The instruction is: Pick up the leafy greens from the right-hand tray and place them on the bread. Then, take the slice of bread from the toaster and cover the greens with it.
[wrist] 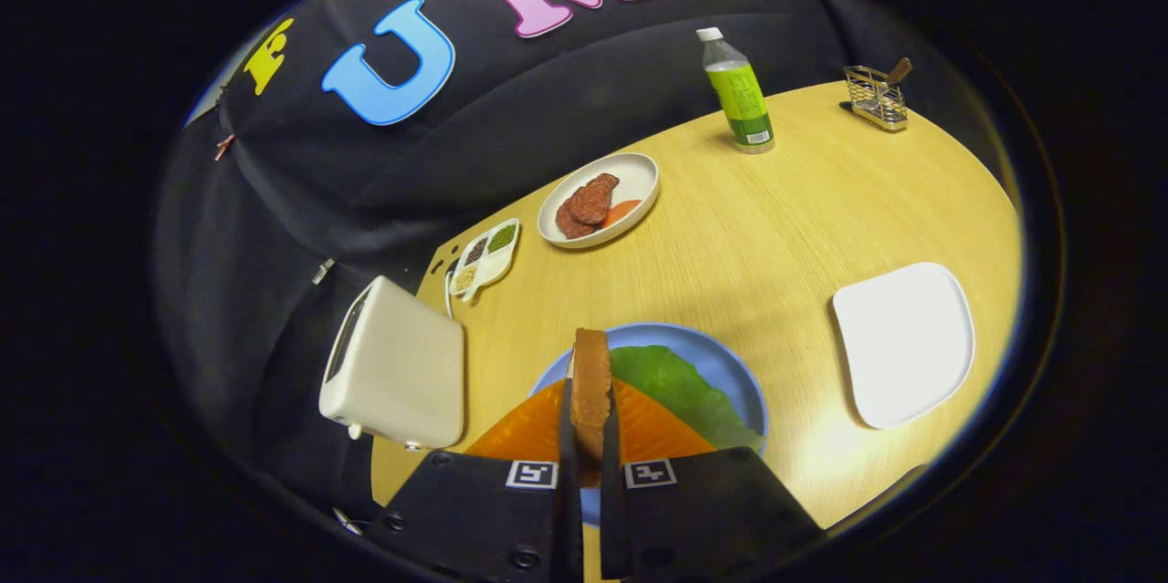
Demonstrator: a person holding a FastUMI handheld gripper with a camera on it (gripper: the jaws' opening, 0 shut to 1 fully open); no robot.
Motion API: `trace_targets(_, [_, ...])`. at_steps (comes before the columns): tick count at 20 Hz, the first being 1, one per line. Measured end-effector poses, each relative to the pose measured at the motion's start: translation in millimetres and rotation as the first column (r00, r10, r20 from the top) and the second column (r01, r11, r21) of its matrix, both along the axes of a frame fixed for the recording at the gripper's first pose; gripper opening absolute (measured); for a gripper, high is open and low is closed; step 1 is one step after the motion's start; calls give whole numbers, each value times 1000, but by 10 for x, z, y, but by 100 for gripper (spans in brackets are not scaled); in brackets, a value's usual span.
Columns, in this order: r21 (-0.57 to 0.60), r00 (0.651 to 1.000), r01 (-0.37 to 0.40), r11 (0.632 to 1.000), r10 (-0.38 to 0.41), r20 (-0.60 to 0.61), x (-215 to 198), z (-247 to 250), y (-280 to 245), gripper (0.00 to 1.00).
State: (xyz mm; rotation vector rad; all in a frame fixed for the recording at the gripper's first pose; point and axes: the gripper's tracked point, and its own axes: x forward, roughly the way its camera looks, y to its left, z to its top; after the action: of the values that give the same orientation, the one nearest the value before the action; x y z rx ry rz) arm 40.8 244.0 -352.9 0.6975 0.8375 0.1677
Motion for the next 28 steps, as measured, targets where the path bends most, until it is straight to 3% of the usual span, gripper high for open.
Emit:
trace_targets(4, [-34, 999, -7, 999, 5, -44, -42, -177, -116, 20])
trace_targets(11, [-129, 995, -27, 991, 14, -97, -182, -461, -323, 60])
trace_targets(15, [-187, 1000, -18, 982, 15, -20, -185, -292, -550, 85])
trace_targets(17, [-231, 999, -19, 973, 29, 39, -162, -117, -685, 92])
trace_targets(22, [-338, 969, 1, 941, 82, 233, -60, 588, -985, 98])
trace_targets(28, [-399, 886, 64, 915, 132, 445, -115, 1661, -1213, 99])
